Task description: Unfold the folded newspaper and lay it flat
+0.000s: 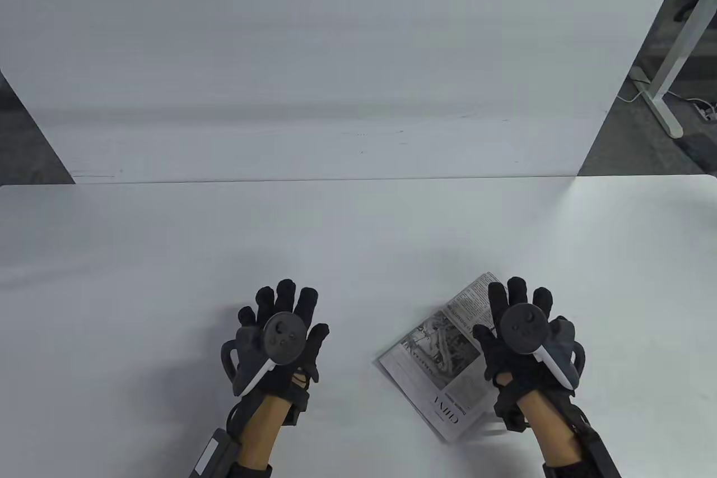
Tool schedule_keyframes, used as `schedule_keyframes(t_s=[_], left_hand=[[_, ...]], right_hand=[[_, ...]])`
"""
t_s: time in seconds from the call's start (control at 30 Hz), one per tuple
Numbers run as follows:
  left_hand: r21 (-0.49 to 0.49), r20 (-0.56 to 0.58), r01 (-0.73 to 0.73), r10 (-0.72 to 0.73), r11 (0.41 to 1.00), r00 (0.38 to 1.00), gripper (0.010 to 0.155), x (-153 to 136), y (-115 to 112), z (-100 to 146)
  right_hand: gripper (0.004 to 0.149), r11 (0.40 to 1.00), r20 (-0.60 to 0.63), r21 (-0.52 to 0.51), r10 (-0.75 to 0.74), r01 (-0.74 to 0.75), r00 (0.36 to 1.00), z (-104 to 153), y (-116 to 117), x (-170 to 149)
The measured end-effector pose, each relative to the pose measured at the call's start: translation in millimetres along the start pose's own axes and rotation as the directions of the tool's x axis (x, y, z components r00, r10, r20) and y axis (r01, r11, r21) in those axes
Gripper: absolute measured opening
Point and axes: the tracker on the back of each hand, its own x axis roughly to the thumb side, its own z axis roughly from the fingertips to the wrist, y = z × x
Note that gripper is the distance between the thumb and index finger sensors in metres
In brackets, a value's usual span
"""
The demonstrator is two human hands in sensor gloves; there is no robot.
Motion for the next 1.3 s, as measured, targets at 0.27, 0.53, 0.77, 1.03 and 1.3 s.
schedule_keyframes(t_s=[0.27,0.53,0.77,1.03,1.3], left_hand=[[-0.015,-0.003,0.023,-0.023,1.000,1.000,0.067,-0.6,-1.4,-0.8],[-0.037,-0.016,0.008,-0.008,0.999,1.000,0.067,-0.8,-3.8,-0.8],[-0.024,-0.019,0.008,-0.008,1.000,1.000,0.066,-0.6,-0.9,-0.4],[-0.034,-0.048,-0.025,0.023,0.999,0.999,0.066,-9.9,0.2,-1.7],[-0.060,-0.048,0.003,-0.006,0.998,0.999,0.066,-10.5,-5.0,-3.4]], right_hand=[[0.077,1.000,0.009,0.006,-0.027,0.027,1.000,-1.3,-1.4,-0.9],[0.076,0.998,-0.010,-0.009,-0.068,0.068,0.998,-4.1,-4.2,-11.7],[0.082,0.994,-0.101,-0.043,-0.105,0.101,0.989,-13.5,-16.0,-29.6],[0.084,0.997,-0.321,0.037,-0.051,0.067,0.946,-49.4,-2.2,-94.8],[0.080,0.983,-0.368,0.183,0.055,0.015,0.928,-57.6,12.4,-89.5]])
